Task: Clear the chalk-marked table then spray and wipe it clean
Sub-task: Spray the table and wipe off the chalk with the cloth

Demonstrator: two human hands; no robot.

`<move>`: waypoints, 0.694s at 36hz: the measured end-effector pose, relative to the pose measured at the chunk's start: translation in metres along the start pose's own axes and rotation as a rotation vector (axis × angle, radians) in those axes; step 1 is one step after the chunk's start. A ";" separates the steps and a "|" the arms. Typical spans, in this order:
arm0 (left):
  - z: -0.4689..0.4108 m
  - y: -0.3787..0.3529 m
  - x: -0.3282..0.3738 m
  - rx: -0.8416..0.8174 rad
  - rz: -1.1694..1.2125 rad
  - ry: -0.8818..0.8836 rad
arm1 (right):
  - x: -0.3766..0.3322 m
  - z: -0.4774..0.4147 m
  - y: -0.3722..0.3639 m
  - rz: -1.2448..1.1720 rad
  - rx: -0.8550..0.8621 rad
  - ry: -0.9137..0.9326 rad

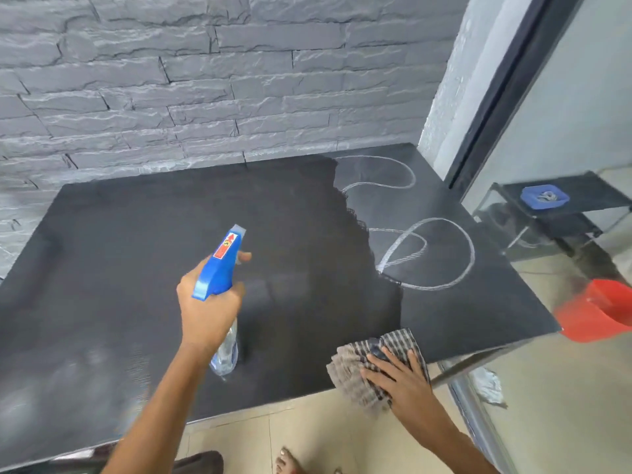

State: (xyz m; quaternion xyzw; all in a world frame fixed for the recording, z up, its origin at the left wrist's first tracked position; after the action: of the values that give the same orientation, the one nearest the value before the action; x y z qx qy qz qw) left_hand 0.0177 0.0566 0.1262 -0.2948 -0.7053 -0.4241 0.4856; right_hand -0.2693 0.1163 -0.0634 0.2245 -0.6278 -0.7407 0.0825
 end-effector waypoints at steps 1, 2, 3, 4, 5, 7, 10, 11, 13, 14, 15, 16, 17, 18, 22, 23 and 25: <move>0.004 -0.006 0.001 -0.028 -0.008 0.000 | 0.003 0.003 0.006 -0.050 0.045 -0.022; 0.008 -0.018 0.008 -0.071 -0.007 0.002 | 0.013 0.009 0.015 -0.136 0.096 -0.069; 0.012 -0.026 0.010 -0.113 -0.010 0.010 | 0.019 0.010 0.027 -0.240 0.142 -0.113; 0.016 -0.036 0.013 -0.159 -0.010 0.014 | 0.027 0.012 0.038 -0.335 0.179 -0.180; 0.021 -0.047 0.019 -0.211 -0.005 0.009 | 0.036 0.017 0.048 -0.433 0.194 -0.264; 0.031 -0.069 0.029 -0.303 0.018 0.018 | 0.054 0.027 0.069 -0.626 0.279 -0.396; 0.049 -0.102 0.040 -0.415 0.011 0.028 | 0.083 0.046 0.103 -0.755 0.504 -0.506; 0.055 -0.114 0.043 -0.446 -0.004 0.024 | 0.092 0.053 0.112 -0.799 0.564 -0.526; 0.067 -0.135 0.047 -0.493 -0.044 0.018 | 0.101 0.065 0.134 -0.899 0.686 -0.570; 0.073 -0.144 0.048 -0.515 -0.068 0.022 | 0.102 0.071 0.147 -0.938 0.750 -0.583; 0.078 -0.154 0.048 -0.545 -0.095 0.029 | 0.103 0.076 0.160 -0.978 0.820 -0.573; 0.083 -0.162 0.047 -0.569 -0.125 0.045 | 0.104 0.081 0.171 -1.018 0.878 -0.564; 0.086 -0.168 0.046 -0.584 -0.154 0.059 | 0.105 0.085 0.180 -1.056 0.922 -0.540; 0.090 -0.174 0.046 -0.600 -0.186 0.069 | 0.108 0.090 0.186 -1.071 0.952 -0.536; 0.104 -0.189 0.039 -0.672 -0.331 0.093 | 0.130 0.107 0.193 -1.023 0.999 -0.583; 0.107 -0.190 0.036 -0.677 -0.358 0.111 | 0.135 0.111 0.194 -1.024 1.006 -0.595; 0.109 -0.192 0.032 -0.670 -0.415 0.137 | 0.142 0.118 0.197 -1.042 1.040 -0.619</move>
State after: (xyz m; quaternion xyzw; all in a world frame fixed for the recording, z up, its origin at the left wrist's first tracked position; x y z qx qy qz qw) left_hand -0.1999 0.0641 0.0783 -0.2593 -0.5386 -0.7383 0.3124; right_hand -0.4776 0.1252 0.1076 0.2830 -0.7015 -0.3248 -0.5678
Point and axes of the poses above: each hand's wrist, its own z-axis away from the middle knuckle, its own y-axis out of the back of the hand, x = y × z, the point moved 7 cm from there along -z, towards the middle knuckle, and after that the axes turned 1 degree about x, right-handed, at the moved point
